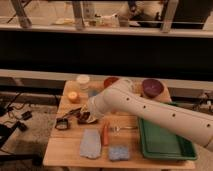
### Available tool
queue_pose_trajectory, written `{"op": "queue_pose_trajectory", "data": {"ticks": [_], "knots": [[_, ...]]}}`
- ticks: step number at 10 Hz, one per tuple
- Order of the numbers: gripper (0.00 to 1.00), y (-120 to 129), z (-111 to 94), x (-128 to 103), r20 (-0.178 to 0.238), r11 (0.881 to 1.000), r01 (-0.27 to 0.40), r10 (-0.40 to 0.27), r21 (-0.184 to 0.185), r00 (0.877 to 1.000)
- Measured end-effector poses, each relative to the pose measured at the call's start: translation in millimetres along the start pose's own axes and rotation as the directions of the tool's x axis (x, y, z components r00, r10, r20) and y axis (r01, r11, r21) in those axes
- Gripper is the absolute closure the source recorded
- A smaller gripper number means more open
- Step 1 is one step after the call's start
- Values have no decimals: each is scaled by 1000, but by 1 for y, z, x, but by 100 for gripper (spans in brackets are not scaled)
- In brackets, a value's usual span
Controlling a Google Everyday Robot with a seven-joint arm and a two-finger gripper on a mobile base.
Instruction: Place grapes in purple bowl
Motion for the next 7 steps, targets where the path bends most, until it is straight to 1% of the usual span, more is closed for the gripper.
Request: {"op": "queue_pose_trajectory", "data": {"ticks": [4, 5, 6, 7], "knots": [[94, 0, 1, -1, 2, 1000, 2, -2, -1, 1000], [94, -1, 1, 0, 0, 1000, -2, 2, 4, 1000], [94, -3, -3, 4, -19, 1000, -14, 14, 27, 1000], [94, -6, -17, 13, -53, 998, -27, 30, 59, 998]]}}
